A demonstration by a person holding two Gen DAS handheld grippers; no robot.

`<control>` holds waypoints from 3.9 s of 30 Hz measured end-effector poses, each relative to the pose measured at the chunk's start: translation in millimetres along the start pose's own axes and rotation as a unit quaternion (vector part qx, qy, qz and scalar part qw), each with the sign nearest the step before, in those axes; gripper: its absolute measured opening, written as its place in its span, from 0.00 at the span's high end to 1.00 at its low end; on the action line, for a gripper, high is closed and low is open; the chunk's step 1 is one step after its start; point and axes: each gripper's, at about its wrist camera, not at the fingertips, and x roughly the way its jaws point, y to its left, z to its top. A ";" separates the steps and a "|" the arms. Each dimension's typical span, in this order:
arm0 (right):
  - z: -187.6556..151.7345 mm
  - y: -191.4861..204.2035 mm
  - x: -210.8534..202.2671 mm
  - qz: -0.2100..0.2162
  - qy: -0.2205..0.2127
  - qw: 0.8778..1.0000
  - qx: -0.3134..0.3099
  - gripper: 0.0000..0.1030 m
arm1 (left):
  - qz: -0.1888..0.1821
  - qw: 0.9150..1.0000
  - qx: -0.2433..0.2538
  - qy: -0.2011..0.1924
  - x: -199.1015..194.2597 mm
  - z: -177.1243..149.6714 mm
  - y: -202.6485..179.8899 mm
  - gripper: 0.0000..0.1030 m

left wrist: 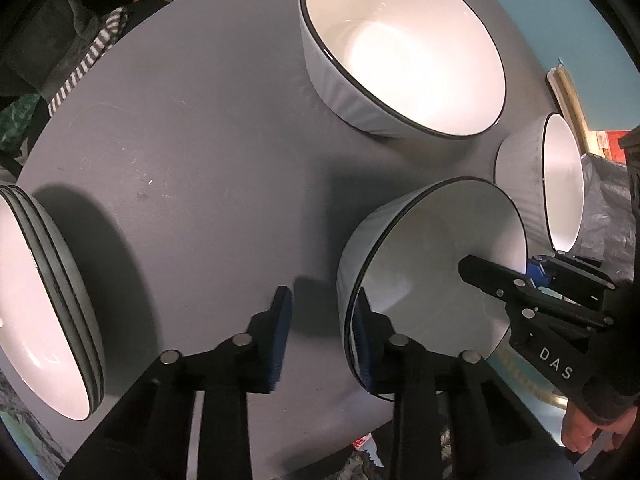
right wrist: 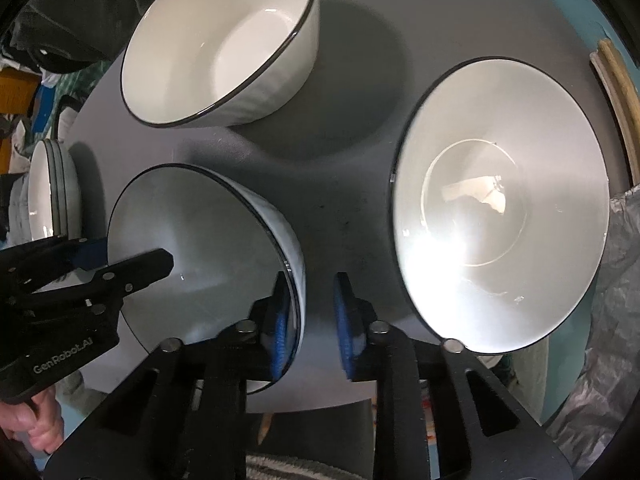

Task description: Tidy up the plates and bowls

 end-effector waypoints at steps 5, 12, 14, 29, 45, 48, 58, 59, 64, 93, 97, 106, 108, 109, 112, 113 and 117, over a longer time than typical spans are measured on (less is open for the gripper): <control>-1.4 10.5 1.7 -0.016 -0.003 1.000 -0.018 0.88 | 0.000 1.000 0.017 -0.013 -3.2 -4.1 -5.1 0.83; -1.1 13.1 -2.3 -0.016 -0.006 1.000 -0.007 0.93 | -0.009 0.999 0.026 -0.016 -4.7 -3.5 -6.9 0.84; -0.4 15.1 -1.5 -0.020 -0.003 1.000 -0.006 0.93 | -0.011 0.999 0.027 -0.016 -4.7 -3.1 -5.7 0.84; 15.2 44.7 -44.4 -0.018 -0.010 1.000 -0.010 0.93 | -0.009 0.998 0.033 -0.052 -56.2 -8.5 -16.1 0.84; 54.2 39.4 -103.5 -0.026 -0.046 0.998 -0.032 0.93 | 0.000 0.994 0.038 -0.106 -107.2 36.0 -26.5 0.84; 68.8 32.1 -104.9 -0.028 -0.047 0.998 -0.032 0.93 | 0.002 0.994 0.034 -0.105 -104.2 51.2 -27.0 0.84; 108.3 19.4 -89.3 -0.036 -0.029 0.998 -0.041 0.93 | 0.010 0.996 0.023 -0.084 -80.5 82.0 -25.7 0.84; 110.9 19.5 -86.7 -0.039 -0.026 0.998 -0.043 0.93 | 0.013 0.996 0.025 -0.081 -77.4 84.3 -26.0 0.84; 117.7 21.0 -77.1 -0.049 -0.014 0.997 -0.054 0.93 | 0.030 0.997 0.028 -0.068 -65.9 90.3 -26.0 0.84; 121.3 25.6 -79.3 -0.080 -0.017 0.994 -0.073 0.71 | 0.040 0.996 -0.006 -0.080 -71.6 90.1 -7.1 0.55; 117.3 20.8 -88.5 -0.090 -0.027 0.993 -0.069 0.64 | 0.039 0.995 -0.009 -0.087 -81.2 84.5 -9.8 0.46; 92.6 -11.6 -119.2 -0.085 -0.052 0.994 -0.045 0.54 | 0.017 0.995 0.001 -0.098 -96.1 62.2 -29.8 0.35; 84.3 -23.9 -125.3 -0.084 -0.056 0.994 -0.035 0.53 | 0.011 0.995 0.007 -0.096 -94.6 57.2 -38.1 0.35; 81.6 -27.8 -127.0 -0.085 -0.057 0.994 -0.031 0.51 | 0.008 0.995 0.010 -0.094 -93.7 55.7 -41.6 0.35; 69.3 -47.1 -132.1 -0.088 -0.059 0.994 -0.014 0.45 | -0.005 0.996 0.026 -0.082 -86.1 49.4 -56.4 0.35; 65.5 -52.4 -132.9 -0.089 -0.059 0.994 -0.007 0.45 | -0.006 0.996 0.030 -0.078 -83.2 47.9 -60.9 0.35; 48.6 -81.1 -131.9 -0.092 -0.056 0.994 0.028 0.45 | -0.009 0.997 0.050 -0.064 -72.6 42.3 -80.1 0.35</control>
